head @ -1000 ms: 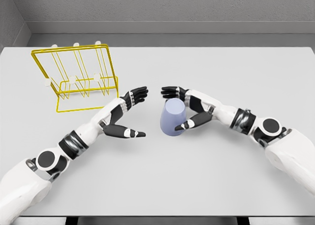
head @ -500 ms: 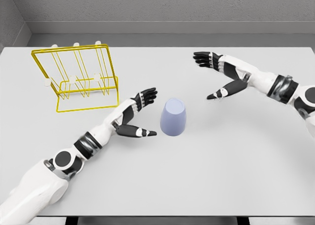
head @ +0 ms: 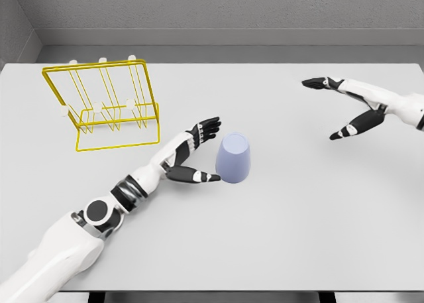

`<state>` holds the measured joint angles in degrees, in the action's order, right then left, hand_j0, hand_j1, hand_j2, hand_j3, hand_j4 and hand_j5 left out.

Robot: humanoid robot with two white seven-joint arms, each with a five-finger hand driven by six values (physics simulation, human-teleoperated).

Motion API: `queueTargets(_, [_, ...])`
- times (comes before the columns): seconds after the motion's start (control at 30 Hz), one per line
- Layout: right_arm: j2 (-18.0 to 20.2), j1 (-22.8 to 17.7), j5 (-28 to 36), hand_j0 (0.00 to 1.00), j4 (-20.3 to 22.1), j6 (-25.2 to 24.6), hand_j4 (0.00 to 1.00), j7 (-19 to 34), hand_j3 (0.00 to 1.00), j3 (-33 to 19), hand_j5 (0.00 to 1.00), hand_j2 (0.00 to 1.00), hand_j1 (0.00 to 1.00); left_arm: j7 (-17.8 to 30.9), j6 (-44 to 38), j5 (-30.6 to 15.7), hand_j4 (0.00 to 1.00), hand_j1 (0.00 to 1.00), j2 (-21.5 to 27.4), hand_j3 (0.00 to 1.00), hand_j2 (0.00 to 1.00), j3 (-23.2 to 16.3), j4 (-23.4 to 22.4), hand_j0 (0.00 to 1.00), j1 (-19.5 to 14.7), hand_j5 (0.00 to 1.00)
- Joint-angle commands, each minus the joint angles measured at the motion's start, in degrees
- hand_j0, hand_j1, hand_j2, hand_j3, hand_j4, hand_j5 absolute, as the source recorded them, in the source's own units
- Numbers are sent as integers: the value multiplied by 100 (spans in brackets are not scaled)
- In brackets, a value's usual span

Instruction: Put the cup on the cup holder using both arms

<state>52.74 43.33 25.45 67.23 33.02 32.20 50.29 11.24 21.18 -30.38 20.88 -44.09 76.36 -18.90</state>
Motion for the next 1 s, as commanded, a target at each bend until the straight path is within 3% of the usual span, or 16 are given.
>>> queueTargets(0.0, [324, 0, -312, 100, -16, 198, 100, -3, 100, -116, 100, 100, 100, 1, -8, -4, 100, 100, -58, 100, 100, -29, -42, 100, 0, 100])
queueTargets(0.2, [430, 220, -339, 100, 19, 198, 100, 50, 100, -116, 100, 100, 100, 1, -8, 32, 100, 100, -251, 100, 100, -56, -174, 100, 0, 100])
queueTargets(0.73, [439, 281, -435, 100, 19, 198, 100, 41, 100, -116, 100, 100, 100, 18, -8, 40, 100, 100, -462, 100, 100, -82, -367, 100, -132, 100])
queueTargets(0.97, [404, 290, -444, 100, 19, 198, 100, 50, 100, -125, 100, 100, 100, 238, -8, 76, 100, 100, -559, 100, 100, -82, -367, 100, -193, 100])
